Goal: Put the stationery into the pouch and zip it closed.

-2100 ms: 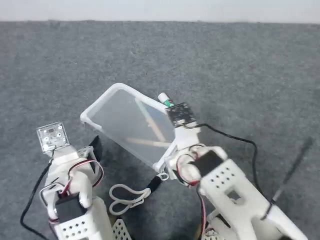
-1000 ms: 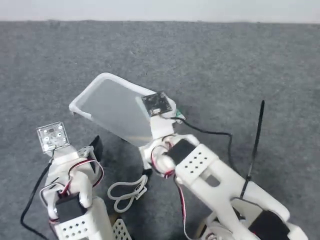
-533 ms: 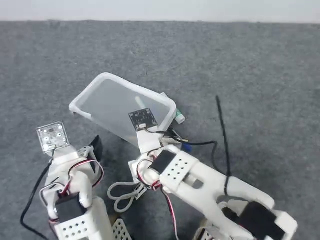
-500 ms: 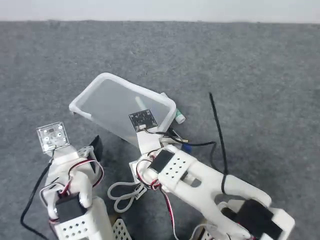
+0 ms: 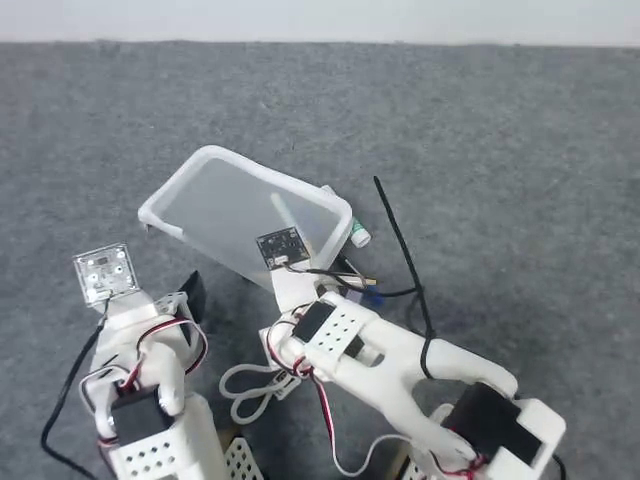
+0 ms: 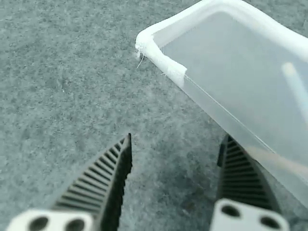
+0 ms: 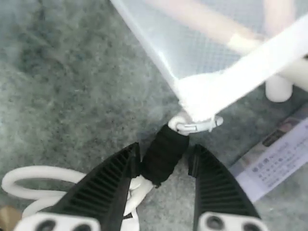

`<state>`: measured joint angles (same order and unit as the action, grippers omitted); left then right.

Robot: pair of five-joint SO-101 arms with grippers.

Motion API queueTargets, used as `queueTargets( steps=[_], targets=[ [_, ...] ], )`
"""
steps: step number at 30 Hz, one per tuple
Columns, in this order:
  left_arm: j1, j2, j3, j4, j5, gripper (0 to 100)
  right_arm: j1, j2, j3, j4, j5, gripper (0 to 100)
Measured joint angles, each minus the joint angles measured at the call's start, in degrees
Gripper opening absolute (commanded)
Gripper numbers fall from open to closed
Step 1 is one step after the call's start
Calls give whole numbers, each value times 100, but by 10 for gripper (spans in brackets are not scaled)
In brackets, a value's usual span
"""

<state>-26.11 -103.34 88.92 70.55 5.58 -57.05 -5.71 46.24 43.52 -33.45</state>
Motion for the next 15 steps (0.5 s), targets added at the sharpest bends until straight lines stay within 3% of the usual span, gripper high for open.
queueTargets(
  steps=[6, 15],
  targets=[
    [0, 0, 0, 0, 0, 276, 9, -229, 9, 299, 422, 6],
    [0, 0, 0, 0, 26, 284, 422, -1873, 308, 914, 1451, 6]
  ],
)
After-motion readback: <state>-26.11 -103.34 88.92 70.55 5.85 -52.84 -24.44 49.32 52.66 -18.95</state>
